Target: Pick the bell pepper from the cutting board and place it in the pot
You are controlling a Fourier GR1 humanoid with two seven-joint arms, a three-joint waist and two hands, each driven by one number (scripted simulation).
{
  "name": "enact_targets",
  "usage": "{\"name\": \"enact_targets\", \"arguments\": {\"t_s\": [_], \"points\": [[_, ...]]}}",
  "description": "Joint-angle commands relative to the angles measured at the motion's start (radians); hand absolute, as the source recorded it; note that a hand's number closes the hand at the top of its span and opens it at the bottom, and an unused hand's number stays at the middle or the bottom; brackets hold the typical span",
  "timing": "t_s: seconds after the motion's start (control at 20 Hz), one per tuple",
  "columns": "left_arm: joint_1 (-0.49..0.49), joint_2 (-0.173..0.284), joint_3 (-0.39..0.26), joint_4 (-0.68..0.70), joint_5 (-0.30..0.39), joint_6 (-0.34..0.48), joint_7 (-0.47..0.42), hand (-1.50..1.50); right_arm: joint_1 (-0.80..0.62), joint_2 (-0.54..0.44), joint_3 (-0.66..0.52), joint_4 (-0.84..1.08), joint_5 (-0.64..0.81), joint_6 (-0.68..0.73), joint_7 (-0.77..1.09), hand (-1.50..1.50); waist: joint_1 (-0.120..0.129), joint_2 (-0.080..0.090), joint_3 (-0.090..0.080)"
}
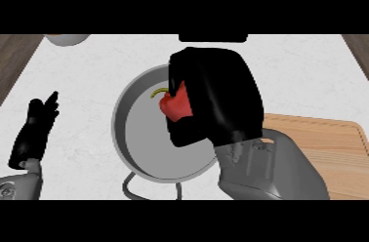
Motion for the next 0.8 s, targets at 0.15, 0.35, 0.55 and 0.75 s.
{"name": "enact_targets", "arguments": {"t_s": [0.15,0.35,0.55,0.75], "points": [[-0.049,-0.012,-0.004,0.017,-0.013,0.018,0.026,0.0,-0.028,0.004,0.042,0.24,-0.184,-0.203,0.059,-1.5,0.002,0.002,0.0],[-0.005,0.03,0.02,-0.05,0.032,-0.048,0.056,0.0,-0.023,0.004,0.122,0.312,-0.239,-0.431,0.007,-1.5,0.017,0.001,0.001],[0.0,0.0,0.004,0.004,0.001,-0.012,0.002,0.0,0.029,0.004,0.068,0.275,-0.29,-0.592,-0.08,-1.5,0.004,0.003,0.001],[-0.009,0.007,0.016,0.056,-0.012,0.003,-0.046,0.0,0.07,0.005,0.057,0.214,-0.29,-0.775,-0.11,-1.5,-0.01,0.002,0.001]]}}
